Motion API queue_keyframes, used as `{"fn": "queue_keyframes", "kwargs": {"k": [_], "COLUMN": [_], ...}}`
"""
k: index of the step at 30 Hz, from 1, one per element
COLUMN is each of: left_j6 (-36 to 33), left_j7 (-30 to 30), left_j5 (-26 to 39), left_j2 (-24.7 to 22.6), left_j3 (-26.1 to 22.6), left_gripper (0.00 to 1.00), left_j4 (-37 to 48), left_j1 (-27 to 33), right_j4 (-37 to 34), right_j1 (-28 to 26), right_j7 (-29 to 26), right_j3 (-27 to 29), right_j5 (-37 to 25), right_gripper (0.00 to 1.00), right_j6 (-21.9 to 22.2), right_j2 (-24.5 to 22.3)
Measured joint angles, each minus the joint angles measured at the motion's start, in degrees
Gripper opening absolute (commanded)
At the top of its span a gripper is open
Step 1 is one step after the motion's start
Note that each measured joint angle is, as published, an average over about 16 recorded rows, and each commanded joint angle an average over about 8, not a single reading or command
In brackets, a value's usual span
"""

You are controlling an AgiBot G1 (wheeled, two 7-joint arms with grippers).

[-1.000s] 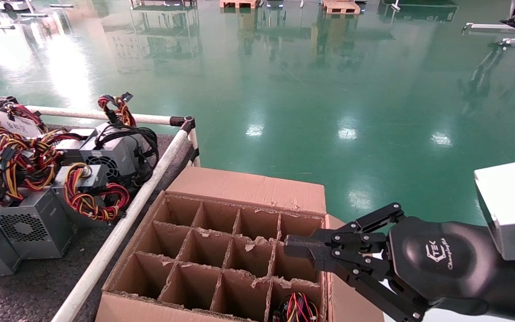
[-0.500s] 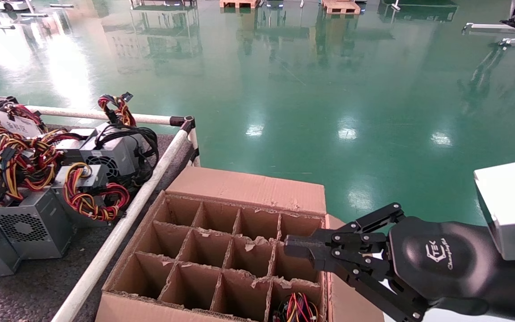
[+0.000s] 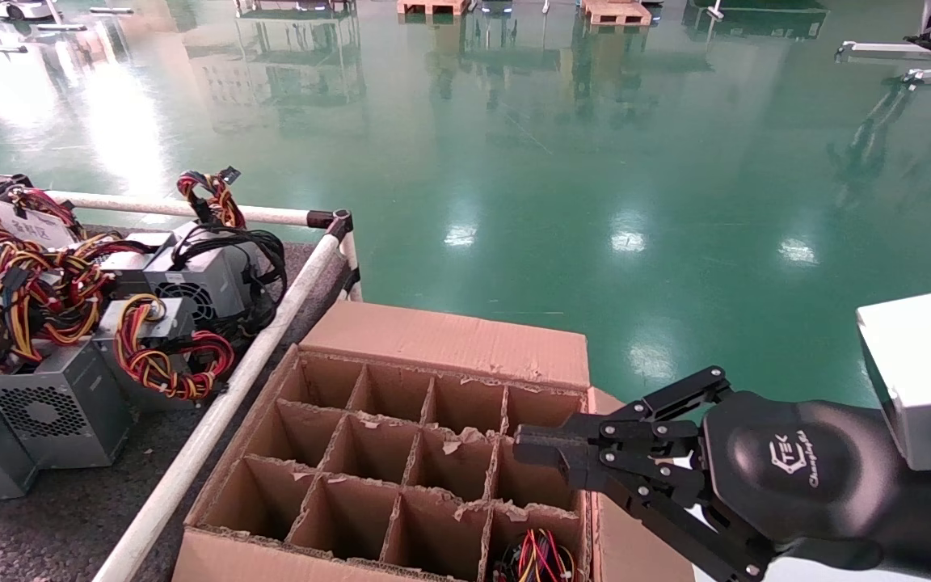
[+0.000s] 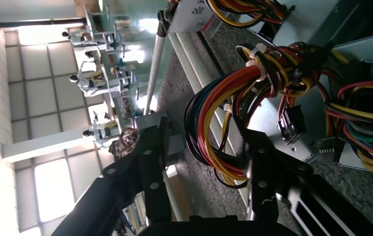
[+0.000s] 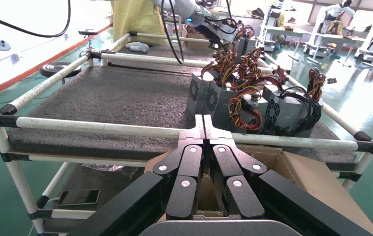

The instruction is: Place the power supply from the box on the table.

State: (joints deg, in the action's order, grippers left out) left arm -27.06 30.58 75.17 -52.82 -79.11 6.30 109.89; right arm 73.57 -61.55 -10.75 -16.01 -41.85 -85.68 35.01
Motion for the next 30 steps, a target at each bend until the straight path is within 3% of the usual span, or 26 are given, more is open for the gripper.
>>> {"fn": "queue_keyframes", "kwargs": {"k": [30], "left_j6": [-9.6], "left_j7": [-5.5], "left_j5": [8.8], "left_j2": [-2.7], "left_j3": [-8.3], "left_gripper": [1.0], "left_j4": [-3.1], "left_j1": [5.5], "right_j4": [0.0], "right_j1": [0.0], "right_j7": [0.0], "right_j3": [0.0], "right_j5": [0.0], "right_gripper": [0.0], "right_j6": [0.0], "right_j2": [0.0]}}
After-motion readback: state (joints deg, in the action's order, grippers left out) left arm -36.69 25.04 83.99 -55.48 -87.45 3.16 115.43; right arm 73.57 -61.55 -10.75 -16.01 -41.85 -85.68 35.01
